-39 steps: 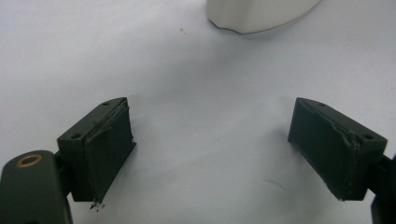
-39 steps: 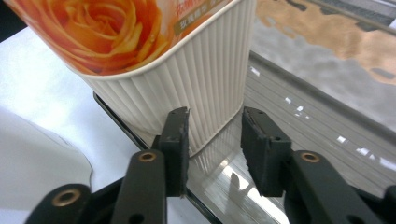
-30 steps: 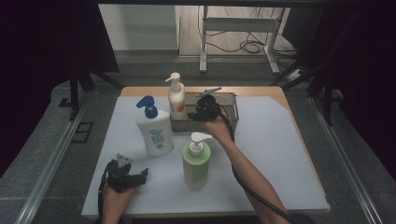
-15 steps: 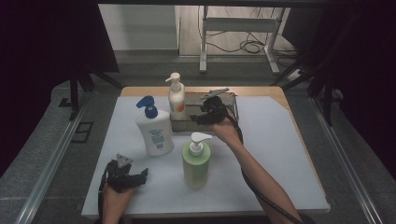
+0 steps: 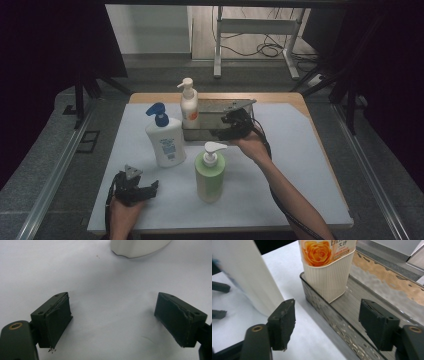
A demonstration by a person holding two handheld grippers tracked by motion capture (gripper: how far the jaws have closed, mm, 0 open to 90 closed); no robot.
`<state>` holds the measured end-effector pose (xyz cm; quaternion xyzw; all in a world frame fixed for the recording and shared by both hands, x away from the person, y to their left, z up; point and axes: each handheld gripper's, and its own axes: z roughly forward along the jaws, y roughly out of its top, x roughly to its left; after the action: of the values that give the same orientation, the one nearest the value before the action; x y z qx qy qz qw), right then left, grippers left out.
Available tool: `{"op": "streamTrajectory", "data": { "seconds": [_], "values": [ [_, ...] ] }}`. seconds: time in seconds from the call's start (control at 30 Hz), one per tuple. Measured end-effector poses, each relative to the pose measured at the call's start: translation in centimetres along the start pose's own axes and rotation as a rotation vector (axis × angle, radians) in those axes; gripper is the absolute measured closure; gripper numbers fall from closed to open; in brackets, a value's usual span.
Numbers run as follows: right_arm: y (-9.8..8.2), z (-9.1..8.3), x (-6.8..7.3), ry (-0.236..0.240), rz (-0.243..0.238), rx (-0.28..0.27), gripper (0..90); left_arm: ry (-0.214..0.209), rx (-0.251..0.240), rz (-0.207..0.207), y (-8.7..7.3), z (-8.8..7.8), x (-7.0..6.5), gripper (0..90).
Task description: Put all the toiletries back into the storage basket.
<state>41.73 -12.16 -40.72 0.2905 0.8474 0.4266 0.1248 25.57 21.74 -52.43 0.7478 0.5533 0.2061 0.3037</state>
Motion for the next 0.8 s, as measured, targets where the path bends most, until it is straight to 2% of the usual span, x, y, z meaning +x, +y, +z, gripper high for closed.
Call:
{"op": "streamTrajectory", "data": {
  "seconds": [0.33, 0.8],
  "values": [
    [-1.5, -2.2, 0.7, 0.008, -0.037, -0.010, 24.6, 0.000, 0.000, 0.000, 0.0, 0.0, 0.0, 13.2],
    [-4.3, -4.3, 1.5, 0.031, -0.077, -0.001, 18.9, 0.000, 0.000, 0.004, 0.0, 0.0, 0.0, 13.2]
  ]
}}
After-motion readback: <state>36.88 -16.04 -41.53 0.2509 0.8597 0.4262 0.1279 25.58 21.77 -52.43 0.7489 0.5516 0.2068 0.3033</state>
